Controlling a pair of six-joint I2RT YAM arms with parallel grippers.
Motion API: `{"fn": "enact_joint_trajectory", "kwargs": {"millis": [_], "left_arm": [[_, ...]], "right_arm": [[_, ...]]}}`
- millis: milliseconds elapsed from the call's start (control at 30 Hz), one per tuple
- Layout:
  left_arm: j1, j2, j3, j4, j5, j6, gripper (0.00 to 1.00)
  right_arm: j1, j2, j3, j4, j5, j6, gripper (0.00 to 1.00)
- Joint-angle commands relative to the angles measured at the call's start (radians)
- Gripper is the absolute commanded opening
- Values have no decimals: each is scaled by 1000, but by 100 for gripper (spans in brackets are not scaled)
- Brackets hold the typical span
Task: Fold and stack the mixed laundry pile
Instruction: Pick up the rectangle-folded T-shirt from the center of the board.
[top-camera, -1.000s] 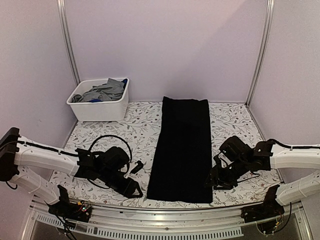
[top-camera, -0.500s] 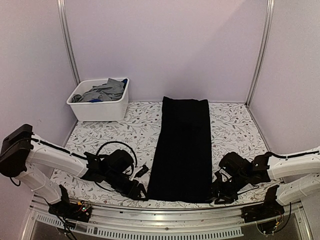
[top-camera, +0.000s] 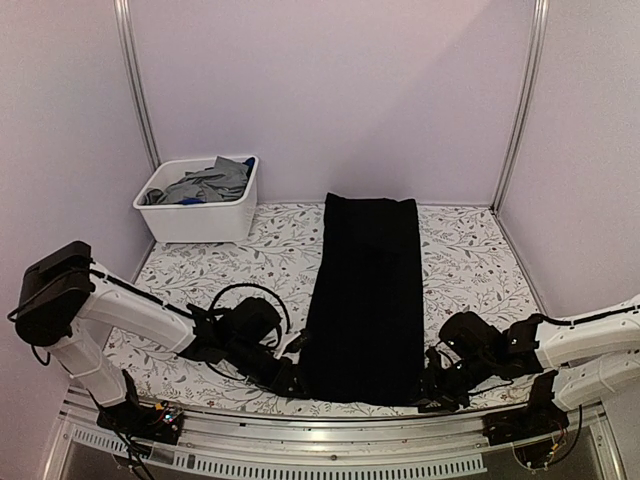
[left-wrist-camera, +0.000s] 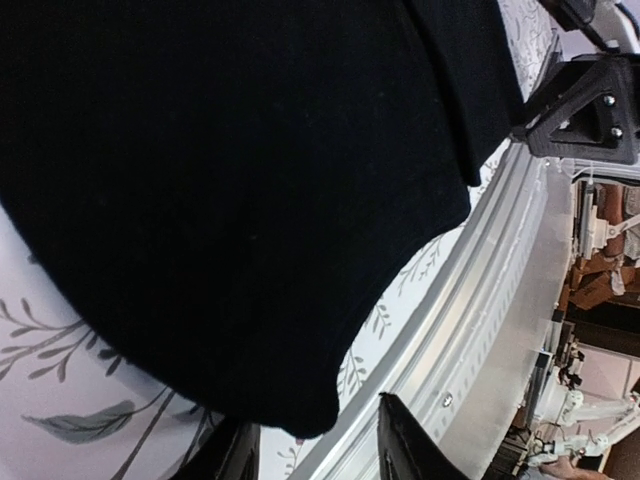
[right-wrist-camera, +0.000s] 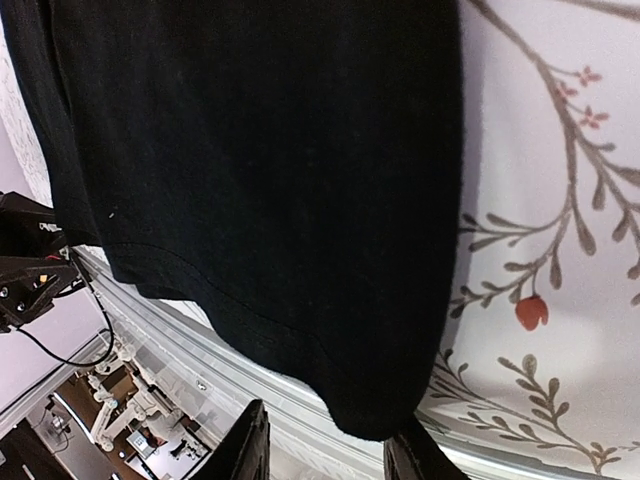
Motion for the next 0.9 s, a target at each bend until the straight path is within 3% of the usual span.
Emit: {"fn": "enact_joint_trajectory", "kwargs": {"millis": [0,100,200,300,600,867], "left_arm": [[9,42,22,8,11,8,40],[11,32,23,-15,9,11,40],[21,5,22,-77,-5,16,41],[36,-39,3,-126,-23,16,43],[120,-120,-54,-138,-11,-15,44],[124,-30,-27,-68,46,-16,40]], "right_arm": [[7,10,-21,-84,65,12,39],[7,-11,4,-203,85,13,51],[6,-81,52,-347,156,15,53],[1,-137,50,-363,183,37,52],[1,7,81,-225,188,15,47],[-1,111,85,-126,163,-1,29]]}}
